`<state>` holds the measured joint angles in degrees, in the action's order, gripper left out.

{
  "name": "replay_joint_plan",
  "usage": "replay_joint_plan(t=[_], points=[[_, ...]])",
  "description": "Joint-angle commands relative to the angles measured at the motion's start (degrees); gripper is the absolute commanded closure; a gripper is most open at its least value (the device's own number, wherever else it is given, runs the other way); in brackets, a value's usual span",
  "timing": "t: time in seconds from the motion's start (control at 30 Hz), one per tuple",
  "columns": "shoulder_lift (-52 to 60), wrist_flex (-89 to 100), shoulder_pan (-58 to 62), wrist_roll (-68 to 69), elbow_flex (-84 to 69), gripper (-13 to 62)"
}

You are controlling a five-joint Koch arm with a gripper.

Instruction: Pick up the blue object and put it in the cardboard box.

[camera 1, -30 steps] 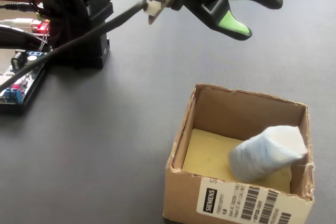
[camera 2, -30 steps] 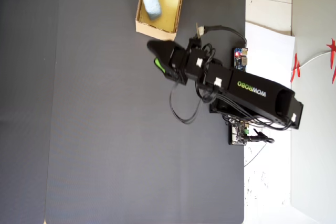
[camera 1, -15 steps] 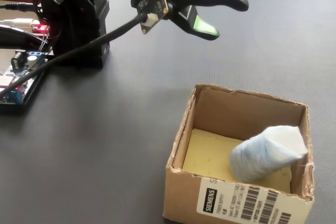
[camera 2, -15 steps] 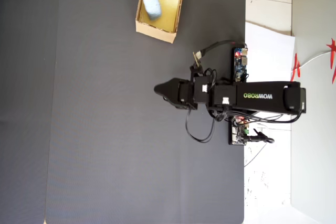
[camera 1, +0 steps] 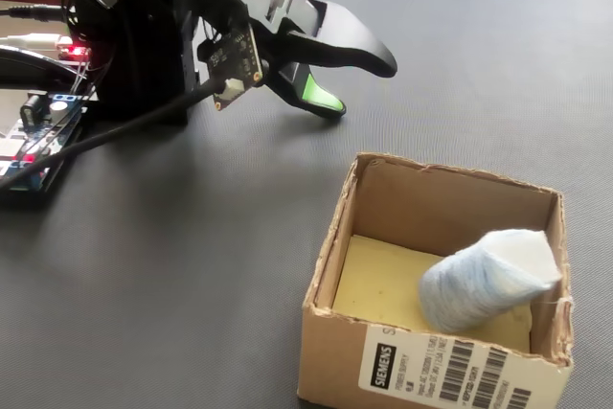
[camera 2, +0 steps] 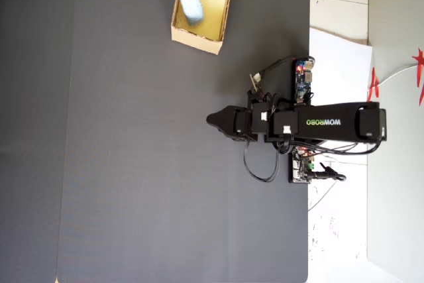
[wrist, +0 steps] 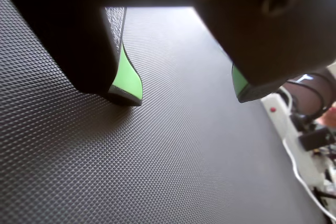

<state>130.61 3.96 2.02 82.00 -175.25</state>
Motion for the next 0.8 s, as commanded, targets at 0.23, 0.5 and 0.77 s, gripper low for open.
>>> replay_joint_plan(t=[0.23,0.5,0.77], points=[[4.83,-0.62,0.62,2.11,-3.43,15.1],[4.66,-5.45,0.79,2.11,-3.34,15.3],[4.66,-5.54,0.79,2.02,-3.43,15.3]])
